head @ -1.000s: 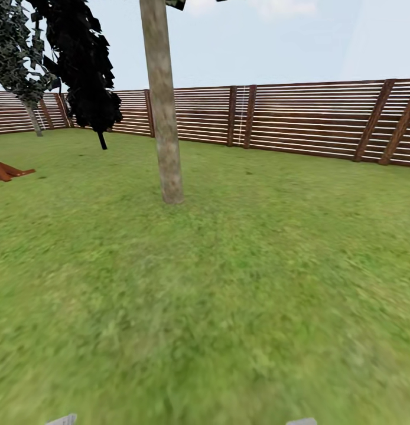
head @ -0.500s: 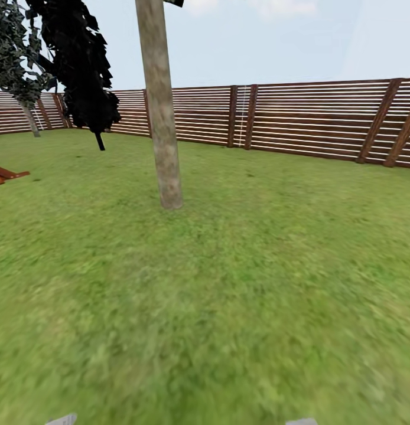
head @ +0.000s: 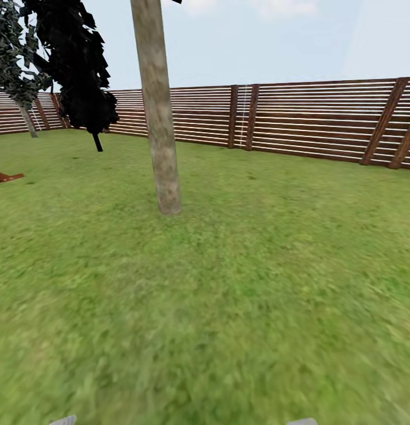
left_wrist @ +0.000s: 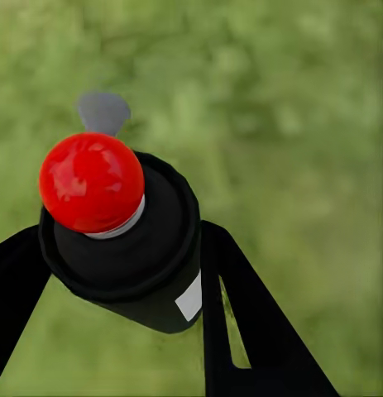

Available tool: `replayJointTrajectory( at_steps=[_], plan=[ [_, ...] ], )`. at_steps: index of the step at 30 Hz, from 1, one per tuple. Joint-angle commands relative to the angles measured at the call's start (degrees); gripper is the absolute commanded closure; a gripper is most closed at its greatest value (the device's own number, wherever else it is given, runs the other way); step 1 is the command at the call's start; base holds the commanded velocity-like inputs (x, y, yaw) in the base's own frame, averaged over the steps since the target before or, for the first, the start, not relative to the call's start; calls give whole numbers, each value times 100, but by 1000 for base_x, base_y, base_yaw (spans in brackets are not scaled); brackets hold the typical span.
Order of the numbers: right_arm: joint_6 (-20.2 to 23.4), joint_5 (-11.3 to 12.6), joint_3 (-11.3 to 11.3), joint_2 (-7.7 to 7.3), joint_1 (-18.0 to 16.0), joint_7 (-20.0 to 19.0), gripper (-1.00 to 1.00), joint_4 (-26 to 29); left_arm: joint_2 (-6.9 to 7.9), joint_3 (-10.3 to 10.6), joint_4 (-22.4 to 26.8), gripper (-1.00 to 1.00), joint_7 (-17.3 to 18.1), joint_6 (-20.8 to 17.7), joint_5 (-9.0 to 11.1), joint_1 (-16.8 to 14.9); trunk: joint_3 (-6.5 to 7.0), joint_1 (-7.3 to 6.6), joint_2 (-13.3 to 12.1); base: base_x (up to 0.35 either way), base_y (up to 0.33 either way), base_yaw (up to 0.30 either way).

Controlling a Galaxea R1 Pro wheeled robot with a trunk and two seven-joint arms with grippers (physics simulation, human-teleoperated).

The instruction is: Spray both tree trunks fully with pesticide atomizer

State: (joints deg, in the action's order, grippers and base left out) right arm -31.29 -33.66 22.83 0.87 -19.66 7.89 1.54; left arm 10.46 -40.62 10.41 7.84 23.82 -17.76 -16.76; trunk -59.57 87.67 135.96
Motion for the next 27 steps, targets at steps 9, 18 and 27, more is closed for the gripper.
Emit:
replayJointTrajectory(
  at_steps=[9,18,27],
  plan=[
    [-9,-61,20,1,-3,42,-100,-4,11,-51,-4,100,42,17,-34,-3,-5,2,2,338,0,0],
    [-9,-61,22,1,-3,43,-100,-4,16,-50,-4,100,42,17,-37,-3,-5,2,2,338,0,0],
    [-133,-96,-8,15,-3,26,-100,650,7,-48,-4,100,42,17,-40,0,-5,2,2,338,0,0]
  ],
)
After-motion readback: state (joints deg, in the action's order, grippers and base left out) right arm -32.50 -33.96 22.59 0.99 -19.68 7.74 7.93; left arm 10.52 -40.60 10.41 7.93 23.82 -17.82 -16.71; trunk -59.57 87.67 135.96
